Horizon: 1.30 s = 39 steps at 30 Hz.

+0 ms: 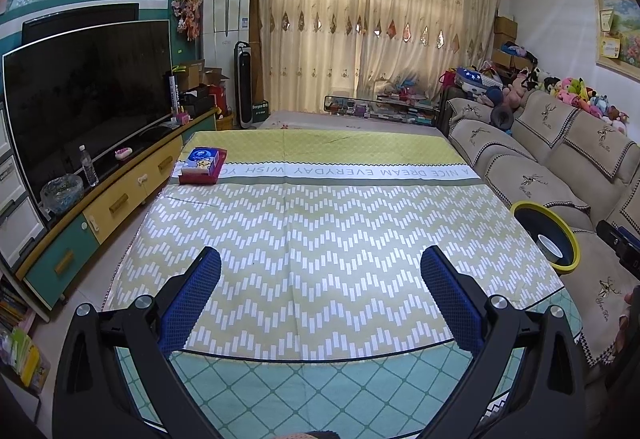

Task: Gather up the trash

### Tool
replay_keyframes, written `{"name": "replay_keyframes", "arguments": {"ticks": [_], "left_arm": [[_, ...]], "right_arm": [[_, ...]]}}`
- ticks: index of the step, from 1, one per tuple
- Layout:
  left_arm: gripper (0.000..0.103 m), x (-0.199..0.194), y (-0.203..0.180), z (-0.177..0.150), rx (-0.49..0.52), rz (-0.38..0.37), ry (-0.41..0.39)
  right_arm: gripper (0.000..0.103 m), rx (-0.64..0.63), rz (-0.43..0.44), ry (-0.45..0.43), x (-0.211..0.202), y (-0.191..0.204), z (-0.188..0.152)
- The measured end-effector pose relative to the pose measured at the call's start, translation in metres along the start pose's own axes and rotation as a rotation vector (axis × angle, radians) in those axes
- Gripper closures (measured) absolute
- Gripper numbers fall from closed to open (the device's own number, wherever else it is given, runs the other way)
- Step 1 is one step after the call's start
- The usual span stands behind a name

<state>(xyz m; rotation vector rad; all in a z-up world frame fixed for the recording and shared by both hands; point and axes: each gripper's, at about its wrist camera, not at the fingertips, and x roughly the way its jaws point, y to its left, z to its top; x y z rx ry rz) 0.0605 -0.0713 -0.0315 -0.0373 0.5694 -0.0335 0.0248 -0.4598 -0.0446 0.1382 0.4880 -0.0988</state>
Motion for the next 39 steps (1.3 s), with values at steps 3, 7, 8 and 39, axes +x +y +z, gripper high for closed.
{"name": "replay_keyframes", "arguments": {"ticks": [3,7,8,39], "left_arm": [[0.005,0.0,0.0,0.0,0.001,0.0,0.001],[0.005,0.001,0.0,-0.001,0.001,0.001,0.003],[0.005,0.001,0.0,-0.001,0.001,0.001,0.003],[0.005,0.014,0.006,0.001,-0.024,-0.006,0.02]], "right_arm": [[0.007,0.0,0.0,0.004,0.001,0.001,-0.001],[0.007,-0.001,0.001,0.008,0.002,0.001,-0.002],[0.007,-0.001,0.002,0.009,0.002,0.001,-0.003],[0.007,-0.005,0.001,0.029,0.009,0.001,-0.004]]}}
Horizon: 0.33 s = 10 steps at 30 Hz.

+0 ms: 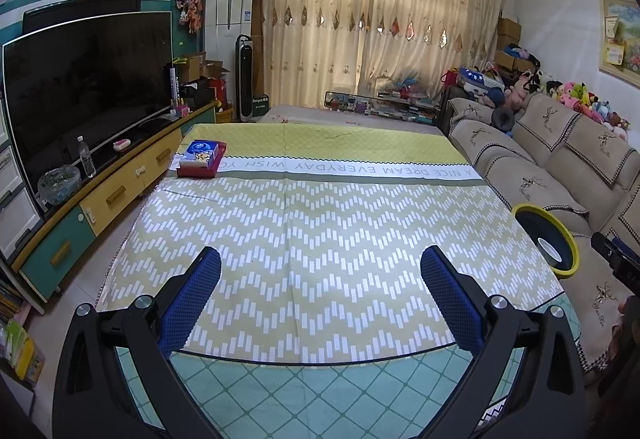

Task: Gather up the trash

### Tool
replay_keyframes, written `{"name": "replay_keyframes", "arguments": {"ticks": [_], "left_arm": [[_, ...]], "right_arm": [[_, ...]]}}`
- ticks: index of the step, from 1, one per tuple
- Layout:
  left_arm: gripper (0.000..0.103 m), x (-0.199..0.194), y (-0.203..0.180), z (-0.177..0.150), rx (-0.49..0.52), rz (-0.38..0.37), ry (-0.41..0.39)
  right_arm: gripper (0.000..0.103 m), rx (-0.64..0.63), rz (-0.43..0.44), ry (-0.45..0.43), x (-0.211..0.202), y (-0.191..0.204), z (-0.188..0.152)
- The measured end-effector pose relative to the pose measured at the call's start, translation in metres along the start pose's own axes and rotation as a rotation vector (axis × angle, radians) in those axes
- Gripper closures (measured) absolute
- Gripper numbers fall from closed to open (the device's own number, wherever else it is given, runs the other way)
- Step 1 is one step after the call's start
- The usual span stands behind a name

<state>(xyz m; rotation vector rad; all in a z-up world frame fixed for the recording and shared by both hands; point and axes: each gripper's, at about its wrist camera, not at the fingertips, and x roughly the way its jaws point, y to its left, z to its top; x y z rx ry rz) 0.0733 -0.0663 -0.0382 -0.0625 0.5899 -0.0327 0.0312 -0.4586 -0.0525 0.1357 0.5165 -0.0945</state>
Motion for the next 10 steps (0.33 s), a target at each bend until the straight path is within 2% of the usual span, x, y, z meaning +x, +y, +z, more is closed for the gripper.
{"name": "replay_keyframes", "arguments": {"ticks": [5,8,10], "left_arm": [[0.005,0.024,0.006,0.008,-0.01,0.004,0.061],[0.005,0.055,0.013,0.015,-0.004,0.023,0.1],[0.005,0.081,0.018,0.022,0.024,0.056,0.115]], "right_arm": [[0.007,-0.021,0.046,0.019,0.014,0.005,0.01],[0.007,-0.048,0.123,0.067,0.044,0.02,0.025],[0.007,-0.1,0.127,0.101,0.072,0.036,0.033]]}}
